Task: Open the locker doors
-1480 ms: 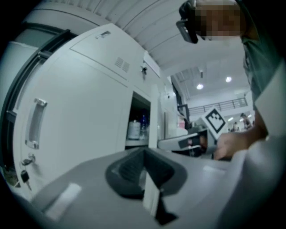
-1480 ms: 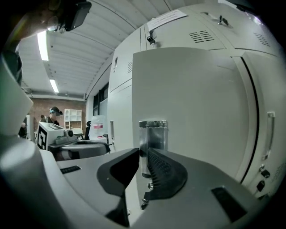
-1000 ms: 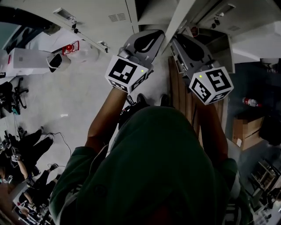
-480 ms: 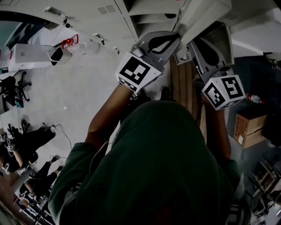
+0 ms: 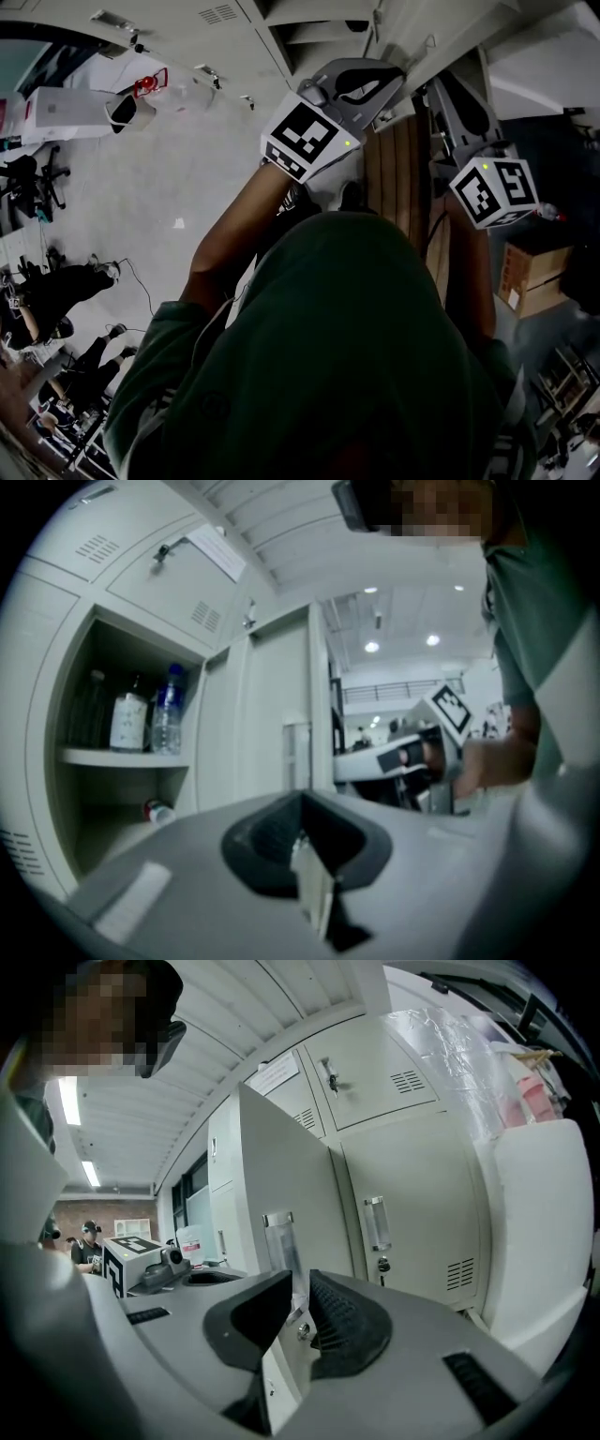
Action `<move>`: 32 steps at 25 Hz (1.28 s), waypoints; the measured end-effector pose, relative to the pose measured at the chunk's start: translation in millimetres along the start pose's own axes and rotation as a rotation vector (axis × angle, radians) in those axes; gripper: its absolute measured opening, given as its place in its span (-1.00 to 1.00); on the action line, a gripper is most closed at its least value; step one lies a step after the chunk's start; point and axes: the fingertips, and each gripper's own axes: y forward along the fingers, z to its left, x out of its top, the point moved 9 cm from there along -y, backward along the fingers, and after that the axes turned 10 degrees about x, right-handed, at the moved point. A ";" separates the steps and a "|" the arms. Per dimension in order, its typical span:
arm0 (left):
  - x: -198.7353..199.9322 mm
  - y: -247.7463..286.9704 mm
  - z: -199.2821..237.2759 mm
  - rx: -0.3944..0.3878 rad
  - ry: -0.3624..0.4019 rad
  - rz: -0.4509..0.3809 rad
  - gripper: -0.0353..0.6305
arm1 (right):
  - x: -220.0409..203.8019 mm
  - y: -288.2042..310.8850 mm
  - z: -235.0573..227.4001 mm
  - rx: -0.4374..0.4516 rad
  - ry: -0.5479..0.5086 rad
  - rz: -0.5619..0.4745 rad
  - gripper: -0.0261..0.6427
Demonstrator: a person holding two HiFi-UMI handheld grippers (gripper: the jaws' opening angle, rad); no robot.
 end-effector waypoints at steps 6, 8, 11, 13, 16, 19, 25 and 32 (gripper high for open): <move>-1.4 -11.6 3.9 0.045 0.014 0.004 -0.90 | 6.0 -21.9 -0.6 -0.016 -0.012 -0.028 -0.77; -0.6 -18.8 7.3 0.067 0.020 0.001 -0.90 | 9.8 -26.4 3.5 -0.005 -0.018 -0.040 -0.78; 2.3 -32.7 13.2 0.105 0.037 -0.003 -0.90 | 18.0 -29.7 11.8 0.039 -0.030 -0.058 -0.81; 4.2 -43.8 18.6 0.137 0.047 -0.005 -0.90 | 23.3 -28.7 18.7 0.082 -0.039 -0.066 -0.83; 6.3 -62.2 28.1 0.190 0.059 -0.007 -0.90 | 28.7 -23.7 28.8 0.147 -0.052 -0.065 -0.85; 9.7 -82.1 36.8 0.251 0.068 -0.022 -0.90 | 32.1 -18.5 37.2 0.202 -0.062 -0.055 -0.87; 3.6 -127.9 60.9 0.386 0.102 0.007 -0.90 | 38.8 -6.8 53.6 0.295 -0.089 -0.021 -0.89; -15.5 -184.2 83.8 0.507 0.151 0.088 -0.90 | 45.0 4.4 72.9 0.342 -0.144 -0.002 -0.90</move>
